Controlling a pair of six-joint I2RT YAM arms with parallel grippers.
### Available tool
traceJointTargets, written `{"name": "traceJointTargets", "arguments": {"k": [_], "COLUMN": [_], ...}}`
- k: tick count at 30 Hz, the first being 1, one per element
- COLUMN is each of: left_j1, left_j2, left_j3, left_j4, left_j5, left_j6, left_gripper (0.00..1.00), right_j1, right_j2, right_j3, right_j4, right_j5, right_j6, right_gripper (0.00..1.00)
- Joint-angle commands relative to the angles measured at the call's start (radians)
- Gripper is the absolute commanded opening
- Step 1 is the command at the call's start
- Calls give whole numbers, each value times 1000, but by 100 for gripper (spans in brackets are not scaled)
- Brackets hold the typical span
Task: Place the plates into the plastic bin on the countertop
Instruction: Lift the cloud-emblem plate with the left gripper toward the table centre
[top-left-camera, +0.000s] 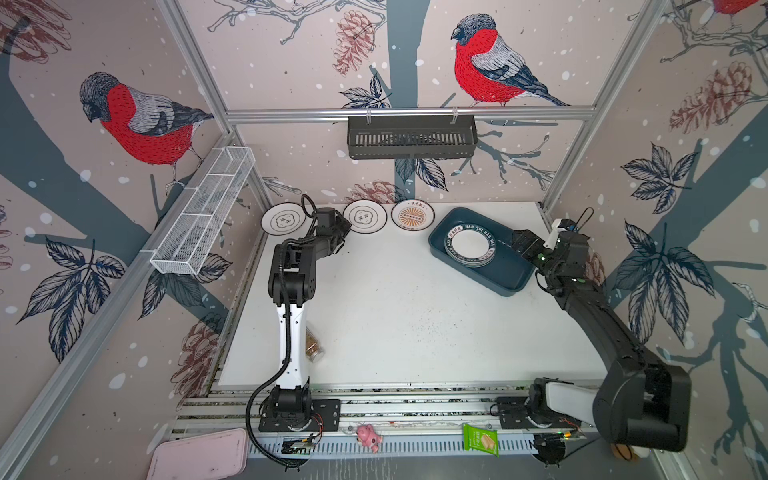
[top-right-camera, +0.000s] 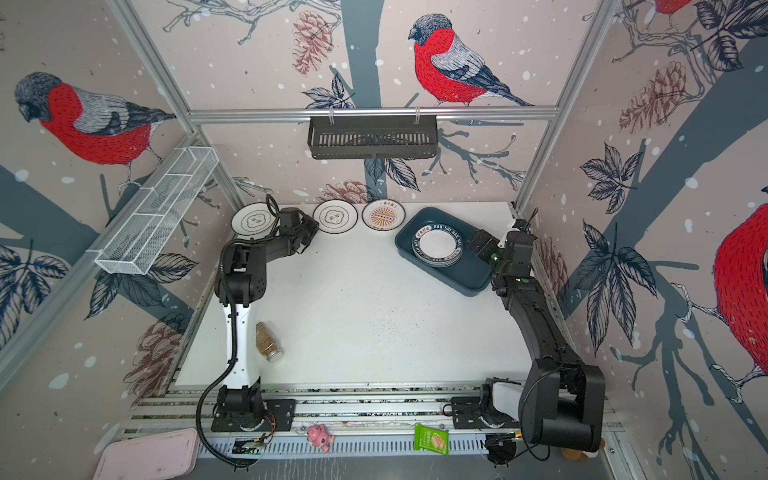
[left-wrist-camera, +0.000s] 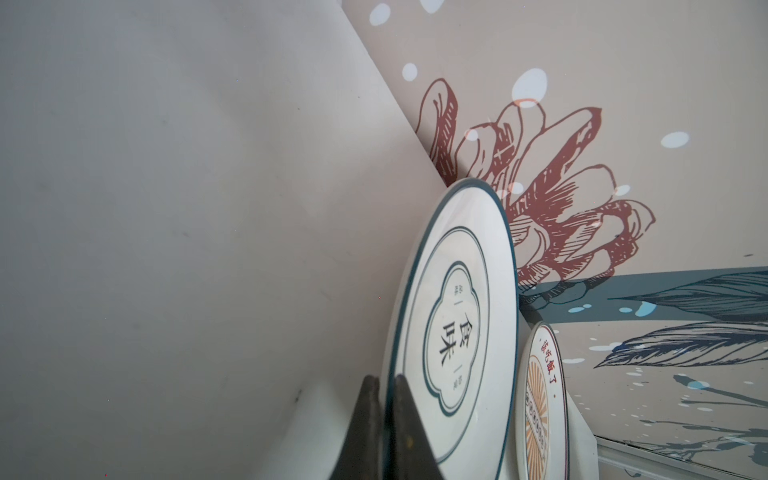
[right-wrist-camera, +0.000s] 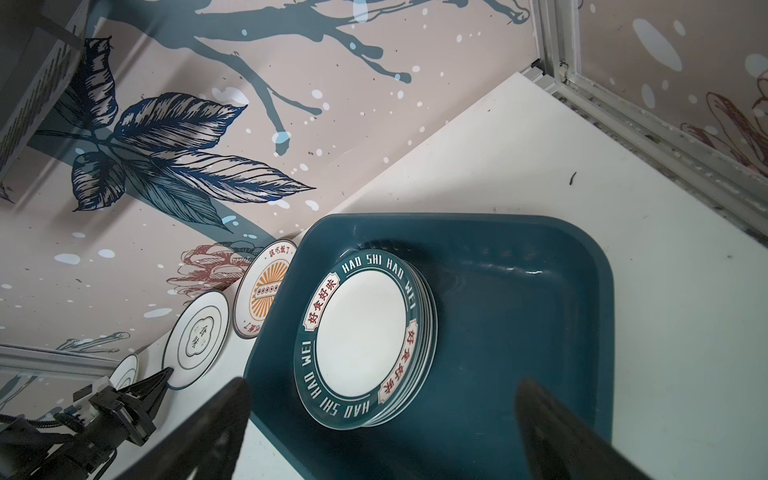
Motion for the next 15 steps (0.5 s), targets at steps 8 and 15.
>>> {"name": "traceJointTargets", "arguments": {"k": [8,15], "left_j1": [14,18], "left_j2": [-56,-84], "left_j3": [-80,-113], "left_j4": [28,42], "left_j5": [-4,-1], "left_j6": [18,18], "left_gripper": [0,0], "right_j1": [2,2], "right_j2": [13,21], "right_j3": [1,-1], "right_j4": [30,37], "right_j5": [-26,-37], "right_j6": [4,9], "right_gripper": [99,99]}}
